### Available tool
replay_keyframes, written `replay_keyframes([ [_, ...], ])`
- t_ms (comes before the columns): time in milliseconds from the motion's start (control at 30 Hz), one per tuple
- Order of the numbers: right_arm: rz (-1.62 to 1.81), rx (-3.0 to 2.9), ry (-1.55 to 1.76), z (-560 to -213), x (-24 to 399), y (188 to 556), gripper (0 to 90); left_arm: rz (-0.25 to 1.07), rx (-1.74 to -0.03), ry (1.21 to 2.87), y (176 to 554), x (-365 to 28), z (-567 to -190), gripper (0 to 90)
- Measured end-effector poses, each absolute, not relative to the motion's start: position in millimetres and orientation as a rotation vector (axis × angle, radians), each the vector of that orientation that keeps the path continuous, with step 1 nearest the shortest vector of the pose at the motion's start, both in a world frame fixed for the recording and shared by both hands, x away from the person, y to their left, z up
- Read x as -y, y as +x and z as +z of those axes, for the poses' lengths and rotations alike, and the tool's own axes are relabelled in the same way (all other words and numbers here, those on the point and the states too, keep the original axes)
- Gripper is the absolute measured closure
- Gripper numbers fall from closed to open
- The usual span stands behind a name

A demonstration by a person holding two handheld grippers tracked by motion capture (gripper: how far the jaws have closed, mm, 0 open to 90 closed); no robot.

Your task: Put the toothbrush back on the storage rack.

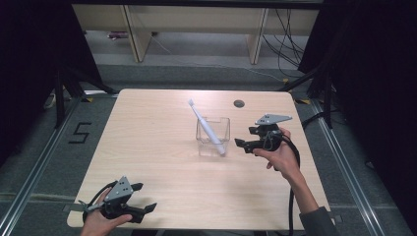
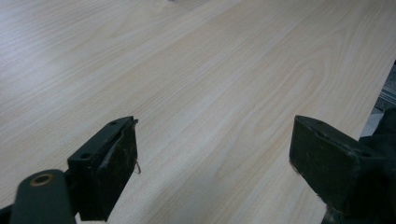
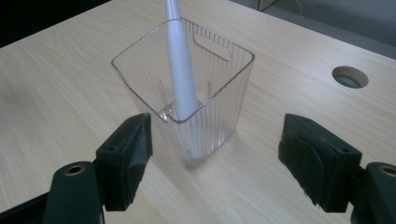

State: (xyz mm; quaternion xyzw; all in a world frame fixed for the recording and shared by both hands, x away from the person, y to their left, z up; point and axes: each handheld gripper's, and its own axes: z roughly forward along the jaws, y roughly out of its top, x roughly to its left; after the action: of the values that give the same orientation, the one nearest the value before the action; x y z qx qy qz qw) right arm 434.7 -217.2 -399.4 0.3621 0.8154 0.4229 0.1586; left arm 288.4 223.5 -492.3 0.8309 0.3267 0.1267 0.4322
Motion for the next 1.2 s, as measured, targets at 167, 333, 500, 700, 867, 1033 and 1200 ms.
replay_keyframes([
  [167, 1.224, -2.328, 1.031, -401.8, 219.1, 431.5, 26.3, 0.312, -0.815, 2.068, 288.3, -223.2, -492.6, 14.7],
  [333, 1.231, -2.331, 1.036, -404.9, 220.7, 428.7, 26.2, 0.300, -0.817, 2.054, 287.7, -222.4, -492.4, 14.7],
  [500, 1.208, -2.338, 1.034, -410.9, 222.9, 422.7, 26.2, 0.307, -0.818, 2.057, 287.8, -222.1, -493.3, 14.8],
  [700, 1.227, -2.332, 1.061, -415.1, 225.6, 416.7, 26.2, 0.305, -0.821, 2.060, 287.8, -222.6, -492.9, 14.8],
  [867, 1.228, -2.330, 1.035, -419.5, 229.8, 412.8, 26.1, 0.314, -0.814, 2.077, 288.3, -223.7, -492.3, 14.8],
  [1033, 1.245, -2.330, 1.059, -424.4, 230.8, 408.6, 25.9, 0.304, -0.824, 2.056, 287.8, -221.9, -493.1, 14.8],
  [1200, 1.256, -2.337, 1.073, -429.6, 231.1, 405.1, 25.3, 0.298, -0.824, 2.053, 287.9, -221.8, -493.1, 14.8],
])
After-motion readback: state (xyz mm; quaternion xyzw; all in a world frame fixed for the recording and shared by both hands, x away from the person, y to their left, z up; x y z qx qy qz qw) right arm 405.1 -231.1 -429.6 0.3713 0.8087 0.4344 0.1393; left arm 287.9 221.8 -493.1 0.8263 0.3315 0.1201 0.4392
